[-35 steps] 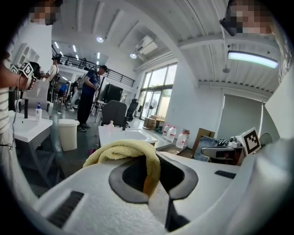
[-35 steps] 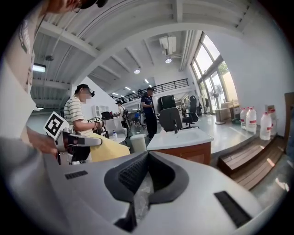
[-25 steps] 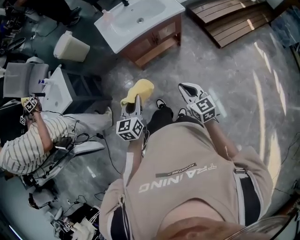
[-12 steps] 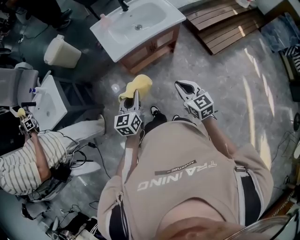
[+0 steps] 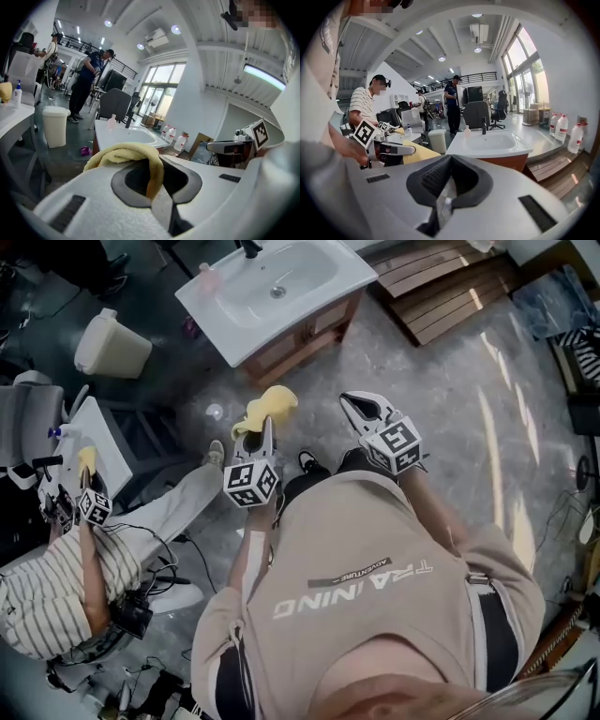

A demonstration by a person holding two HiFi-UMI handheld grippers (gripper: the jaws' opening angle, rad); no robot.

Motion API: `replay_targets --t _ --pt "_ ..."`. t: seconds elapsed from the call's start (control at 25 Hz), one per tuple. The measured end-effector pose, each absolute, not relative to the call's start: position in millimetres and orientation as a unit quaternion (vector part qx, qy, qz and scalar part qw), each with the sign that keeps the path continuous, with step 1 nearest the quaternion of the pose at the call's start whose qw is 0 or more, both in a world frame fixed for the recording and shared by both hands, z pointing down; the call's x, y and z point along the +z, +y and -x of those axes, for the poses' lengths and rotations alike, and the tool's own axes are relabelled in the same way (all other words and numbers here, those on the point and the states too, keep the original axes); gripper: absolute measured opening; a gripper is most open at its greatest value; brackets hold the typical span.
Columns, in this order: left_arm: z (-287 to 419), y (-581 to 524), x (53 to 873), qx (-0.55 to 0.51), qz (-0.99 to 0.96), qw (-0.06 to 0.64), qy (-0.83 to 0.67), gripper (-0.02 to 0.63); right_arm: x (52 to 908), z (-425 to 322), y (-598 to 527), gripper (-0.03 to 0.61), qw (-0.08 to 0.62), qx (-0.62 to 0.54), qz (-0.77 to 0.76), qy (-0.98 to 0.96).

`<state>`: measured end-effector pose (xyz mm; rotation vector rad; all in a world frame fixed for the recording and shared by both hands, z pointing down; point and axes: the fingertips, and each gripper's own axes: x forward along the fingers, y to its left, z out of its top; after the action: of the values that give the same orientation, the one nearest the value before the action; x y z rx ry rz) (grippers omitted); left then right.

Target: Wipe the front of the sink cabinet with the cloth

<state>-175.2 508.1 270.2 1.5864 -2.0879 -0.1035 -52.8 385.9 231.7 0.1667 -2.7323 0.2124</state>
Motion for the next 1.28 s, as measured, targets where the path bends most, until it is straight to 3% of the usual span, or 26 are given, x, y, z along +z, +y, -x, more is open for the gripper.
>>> replay_targets --t 0.52,0.88,1.28 --pt "183.9 453.5 281.6 -0.019 -0.582 0.279 -0.764 0.04 252.2 75.3 334.2 0.012 0.2 0.103 -0.048 -0.973" --pt "199.1 387.9 287.5 -0.004 -0.546 0.3 -0.782 0.04 252.5 110.2 241.0 0.012 0.177 0.102 -0.01 -0.979" --pt "219.6 324.7 284.4 -0.015 -0.5 0.285 -0.817 0.04 270.5 131.6 178.9 0.012 0.186 0.098 0.046 -0.977"
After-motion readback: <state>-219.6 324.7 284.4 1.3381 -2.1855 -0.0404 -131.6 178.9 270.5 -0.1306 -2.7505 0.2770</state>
